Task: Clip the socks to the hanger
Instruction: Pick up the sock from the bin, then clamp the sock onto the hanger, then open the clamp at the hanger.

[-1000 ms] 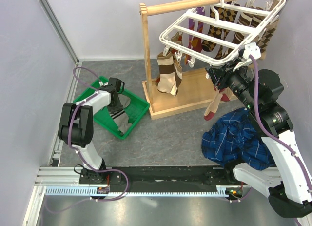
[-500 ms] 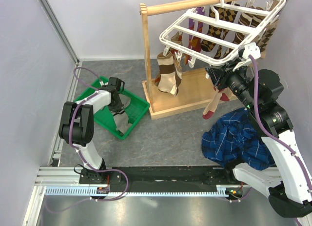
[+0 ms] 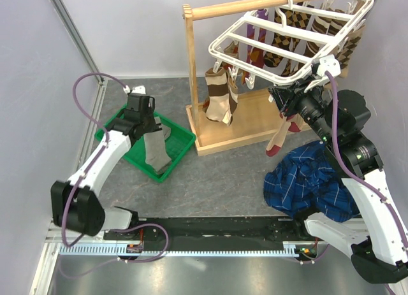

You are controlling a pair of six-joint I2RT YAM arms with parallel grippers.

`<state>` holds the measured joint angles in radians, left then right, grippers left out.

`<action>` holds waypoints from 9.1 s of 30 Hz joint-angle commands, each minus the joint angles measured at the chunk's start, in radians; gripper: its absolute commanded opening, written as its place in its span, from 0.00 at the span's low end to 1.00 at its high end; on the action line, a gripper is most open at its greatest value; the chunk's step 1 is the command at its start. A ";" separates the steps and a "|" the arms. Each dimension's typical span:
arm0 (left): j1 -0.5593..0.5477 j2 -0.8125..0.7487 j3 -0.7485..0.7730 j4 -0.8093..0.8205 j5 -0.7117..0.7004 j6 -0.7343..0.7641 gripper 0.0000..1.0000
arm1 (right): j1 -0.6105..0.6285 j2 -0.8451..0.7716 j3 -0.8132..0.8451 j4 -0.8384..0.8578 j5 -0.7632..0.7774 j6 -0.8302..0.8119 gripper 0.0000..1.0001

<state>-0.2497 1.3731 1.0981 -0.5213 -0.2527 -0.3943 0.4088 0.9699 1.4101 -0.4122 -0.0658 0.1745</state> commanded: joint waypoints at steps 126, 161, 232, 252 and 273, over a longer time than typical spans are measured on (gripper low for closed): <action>-0.726 0.053 0.316 0.797 0.375 0.604 0.02 | 0.001 0.018 0.015 -0.014 -0.146 0.056 0.00; -0.747 0.080 0.399 0.804 0.362 0.577 0.02 | 0.001 0.007 -0.014 -0.002 -0.146 0.053 0.04; -0.709 0.122 0.263 1.132 0.078 0.647 0.67 | -0.001 -0.074 -0.034 -0.004 0.086 -0.007 0.94; -0.711 0.205 0.312 1.184 0.007 0.687 0.52 | 0.001 -0.088 -0.033 -0.004 0.086 -0.009 0.94; -0.724 0.116 0.224 1.057 0.142 0.646 0.02 | -0.001 -0.051 0.108 -0.046 -0.132 0.059 0.91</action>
<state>-0.9638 1.5543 1.3338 0.5781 -0.1665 0.2592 0.4088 0.9062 1.4437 -0.4572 -0.1207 0.1963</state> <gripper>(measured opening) 0.254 0.921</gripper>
